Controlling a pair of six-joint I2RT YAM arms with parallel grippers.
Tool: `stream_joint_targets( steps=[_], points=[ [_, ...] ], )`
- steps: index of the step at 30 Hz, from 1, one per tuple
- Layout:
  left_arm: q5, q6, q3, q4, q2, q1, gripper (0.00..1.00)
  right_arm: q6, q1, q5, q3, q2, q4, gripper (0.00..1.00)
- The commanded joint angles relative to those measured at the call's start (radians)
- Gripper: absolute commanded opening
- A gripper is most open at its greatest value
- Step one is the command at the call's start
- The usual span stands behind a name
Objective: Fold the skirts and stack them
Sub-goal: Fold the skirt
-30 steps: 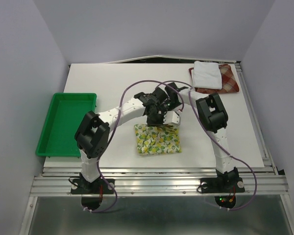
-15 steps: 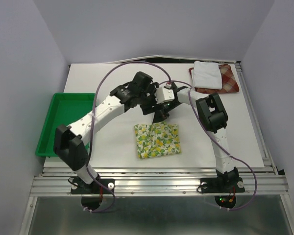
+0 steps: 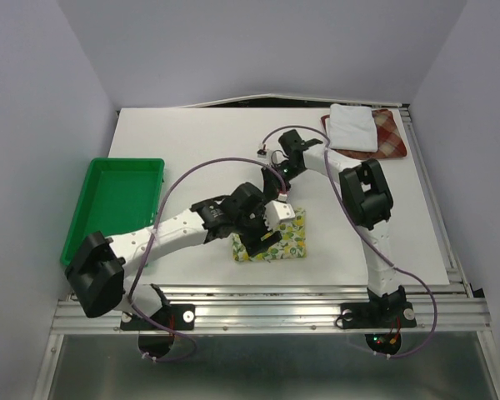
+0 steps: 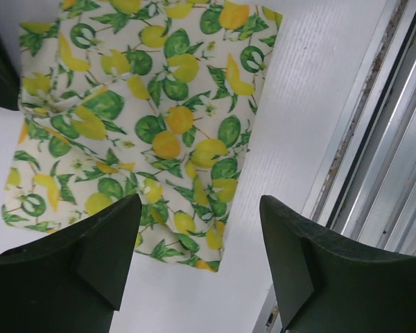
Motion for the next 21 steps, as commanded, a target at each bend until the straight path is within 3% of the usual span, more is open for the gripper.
stream_joint_targets(
  steps=[1, 6, 13, 17, 21],
  points=[
    [-0.069, -0.062, -0.026, 0.085, 0.015, -0.053, 0.79, 0.012, -0.011, 0.058, 0.031, -0.111, 0.003, 0.18],
    [-0.208, -0.041, -0.034, 0.131, 0.061, -0.099, 0.75, -0.018, -0.011, 0.072, 0.010, -0.113, -0.014, 0.20],
    [-0.317, -0.031, 0.017, 0.168, 0.168, -0.119, 0.70, -0.015, -0.011, 0.060, 0.051, 0.002, -0.007, 0.19],
    [-0.391, -0.039, 0.014, 0.186, 0.217, -0.119, 0.56, 0.007, -0.011, 0.052, 0.036, 0.021, 0.027, 0.18],
    [-0.428, -0.063, 0.001, 0.186, 0.179, -0.084, 0.36, -0.011, -0.011, 0.081, -0.013, 0.018, 0.050, 0.15]
  ],
)
